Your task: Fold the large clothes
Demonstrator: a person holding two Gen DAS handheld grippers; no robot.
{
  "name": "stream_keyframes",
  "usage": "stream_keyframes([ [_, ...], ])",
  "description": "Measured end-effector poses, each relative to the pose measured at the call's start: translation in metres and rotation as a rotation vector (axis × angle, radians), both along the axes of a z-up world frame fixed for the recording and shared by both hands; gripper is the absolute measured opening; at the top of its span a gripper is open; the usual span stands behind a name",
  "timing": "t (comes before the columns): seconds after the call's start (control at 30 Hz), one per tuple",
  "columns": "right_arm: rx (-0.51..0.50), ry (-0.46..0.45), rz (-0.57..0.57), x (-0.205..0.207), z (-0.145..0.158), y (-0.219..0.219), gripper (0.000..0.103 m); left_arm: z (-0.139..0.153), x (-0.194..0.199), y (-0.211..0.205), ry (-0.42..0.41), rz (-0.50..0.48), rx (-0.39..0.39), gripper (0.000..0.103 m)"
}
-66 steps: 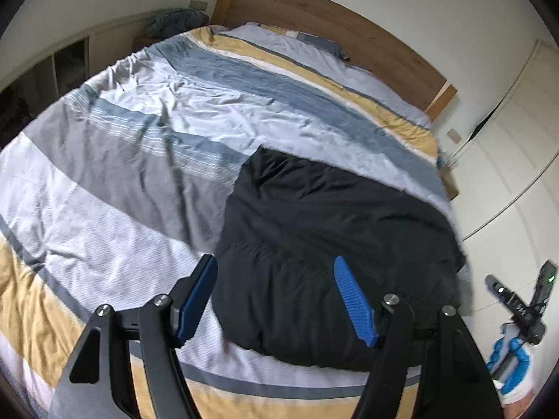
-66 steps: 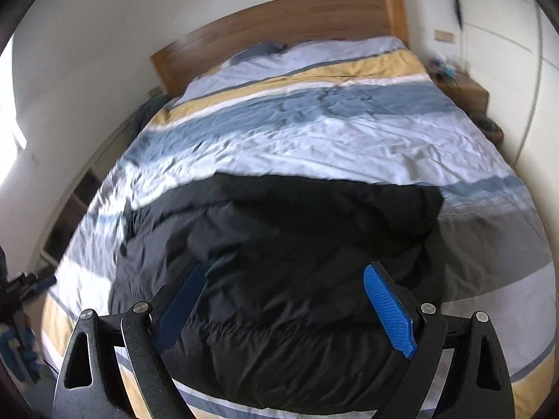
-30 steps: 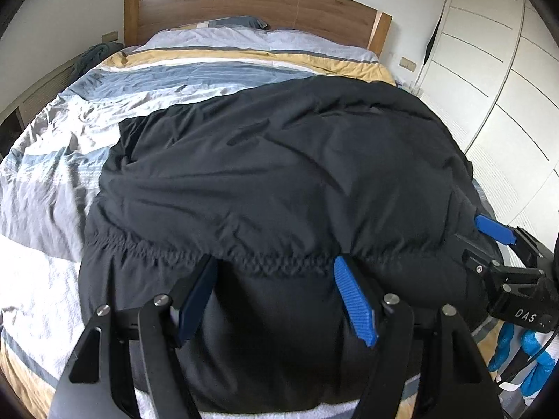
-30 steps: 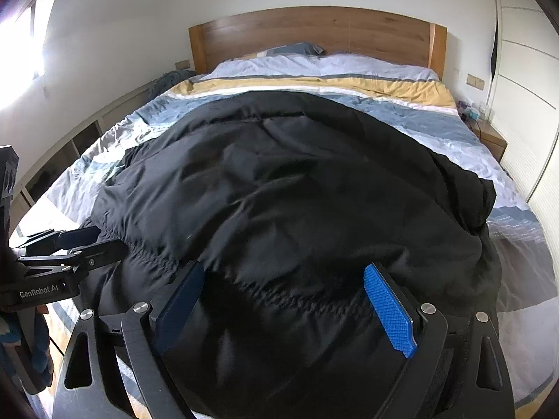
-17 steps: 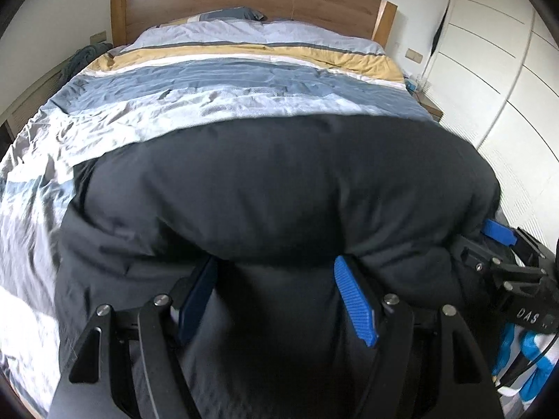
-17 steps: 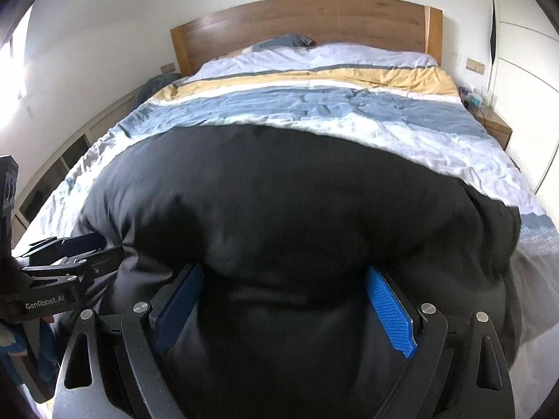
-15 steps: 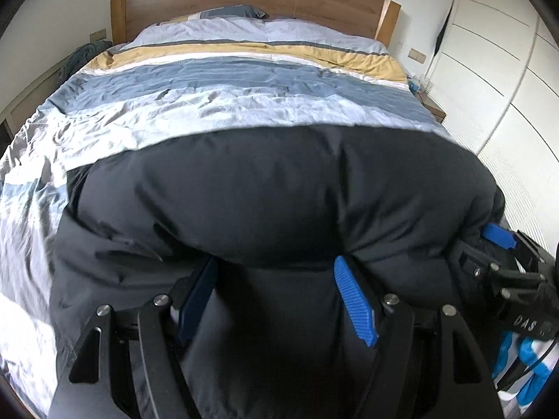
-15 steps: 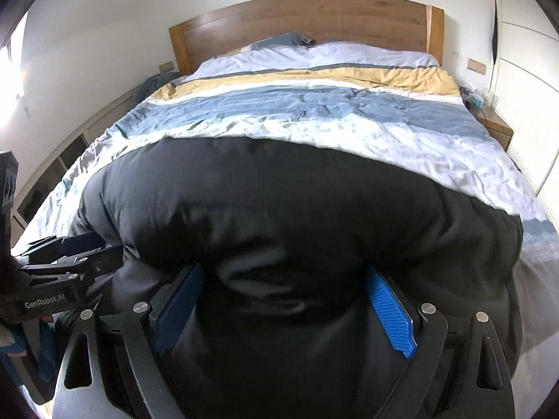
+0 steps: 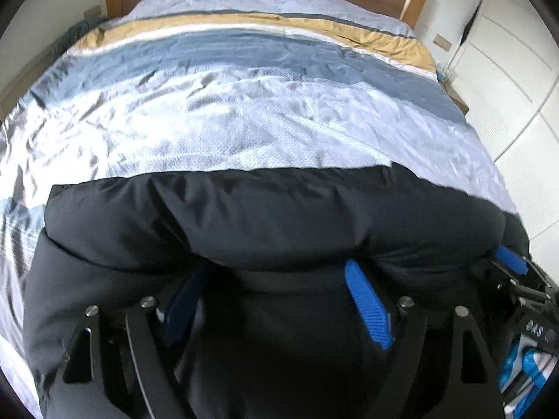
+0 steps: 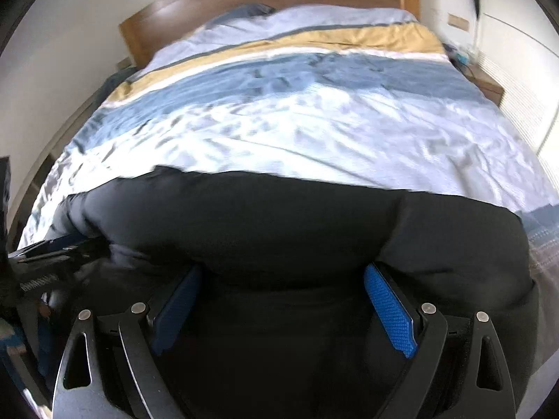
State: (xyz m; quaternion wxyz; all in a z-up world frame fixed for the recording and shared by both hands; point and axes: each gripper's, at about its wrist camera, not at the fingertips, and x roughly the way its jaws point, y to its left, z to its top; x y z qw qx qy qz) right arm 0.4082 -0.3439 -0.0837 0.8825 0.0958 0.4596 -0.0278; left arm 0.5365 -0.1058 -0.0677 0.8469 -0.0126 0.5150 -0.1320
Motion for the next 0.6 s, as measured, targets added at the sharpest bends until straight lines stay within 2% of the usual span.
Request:
stream_keyframes([
  [0.13, -0.024, 0.025, -0.059, -0.009, -0.009, -0.039, 0.092, -0.006, 0.004, 0.03, 0.009, 0.035, -0.001, 0.082],
  [0.23, -0.019, 0.055, -0.143, -0.02, -0.019, -0.076, 0.092, -0.013, 0.012, 0.067, 0.041, 0.121, 0.008, 0.084],
  [0.4, -0.093, 0.12, -0.238, -0.045, -0.025, -0.118, 0.092, -0.014, 0.011, 0.113, 0.045, 0.23, 0.129, 0.086],
  [0.47, -0.146, 0.11, -0.263, -0.059, -0.015, -0.122, 0.092, -0.003, 0.001, 0.136, 0.016, 0.297, 0.116, 0.086],
  [0.53, -0.18, 0.07, -0.261, -0.072, -0.001, -0.118, 0.092, 0.007, -0.012, 0.149, -0.017, 0.312, 0.087, 0.086],
  [0.6, -0.172, -0.001, -0.237, -0.085, 0.016, -0.106, 0.092, 0.022, -0.032, 0.155, -0.063, 0.304, 0.037, 0.086],
])
